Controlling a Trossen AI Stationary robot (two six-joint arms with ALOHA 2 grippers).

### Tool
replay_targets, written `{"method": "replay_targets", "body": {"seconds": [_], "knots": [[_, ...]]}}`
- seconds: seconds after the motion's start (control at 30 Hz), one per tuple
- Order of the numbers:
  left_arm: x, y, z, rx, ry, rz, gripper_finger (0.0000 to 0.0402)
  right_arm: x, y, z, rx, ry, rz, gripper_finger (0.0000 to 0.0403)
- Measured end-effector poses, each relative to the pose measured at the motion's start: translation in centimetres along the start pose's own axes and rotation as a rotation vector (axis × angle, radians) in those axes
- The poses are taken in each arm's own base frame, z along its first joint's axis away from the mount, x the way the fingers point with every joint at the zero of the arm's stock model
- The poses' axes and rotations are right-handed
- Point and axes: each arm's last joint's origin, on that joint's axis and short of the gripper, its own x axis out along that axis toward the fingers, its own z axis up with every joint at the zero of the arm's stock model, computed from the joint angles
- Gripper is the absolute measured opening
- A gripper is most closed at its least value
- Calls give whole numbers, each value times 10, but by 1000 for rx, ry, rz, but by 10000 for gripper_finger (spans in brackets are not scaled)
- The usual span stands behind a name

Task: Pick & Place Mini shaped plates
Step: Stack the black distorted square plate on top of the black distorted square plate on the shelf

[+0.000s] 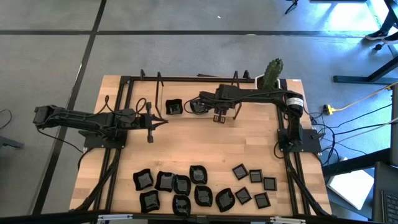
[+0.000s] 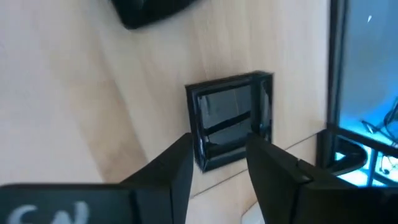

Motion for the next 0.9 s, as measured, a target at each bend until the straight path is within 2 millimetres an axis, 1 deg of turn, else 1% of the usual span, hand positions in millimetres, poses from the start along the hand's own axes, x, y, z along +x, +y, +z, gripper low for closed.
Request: {"method": "replay_targets", "body": {"seconds": [0.07,0.1,0.17,0.23,0.27,0.33,0.37,0.43,0.5,0.57,0.67,0.7,0.83,0.9], "knots": [[0,0,0,1,0,0,6,-26,0,3,11,-79,2,146],[0,0,0,1,0,0,5,-43,0,4,15,-147,3,146],[0,0,0,1,0,0,4,-78,3,4,2,-317,12,144],[0,0,0,2,1,0,5,-114,10,1,-27,-524,39,135],[0,0,0,2,2,0,6,-132,15,-2,-43,-626,41,127],[0,0,0,3,5,-1,7,-165,25,-15,-78,-835,42,106],[0,0,-1,3,6,-2,8,-178,30,-23,-99,-935,44,93],[0,0,-1,3,5,-2,8,-192,40,-41,-146,-1102,78,62],[0,0,-1,3,6,-2,6,-189,50,-57,-190,-1199,130,26],[0,0,-1,3,6,-3,4,-172,57,-74,-245,-1227,204,8],[0,0,-1,-2,5,-3,5,-144,65,-100,-257,-1275,310,14],[0,0,-1,-3,5,-3,5,-135,67,-108,-247,-1301,322,14],[0,0,0,-4,5,0,8,-89,81,-138,-242,-1387,361,5],[0,1,1,2,-5,20,7,-70,86,-151,-228,-1451,375,5]]}}
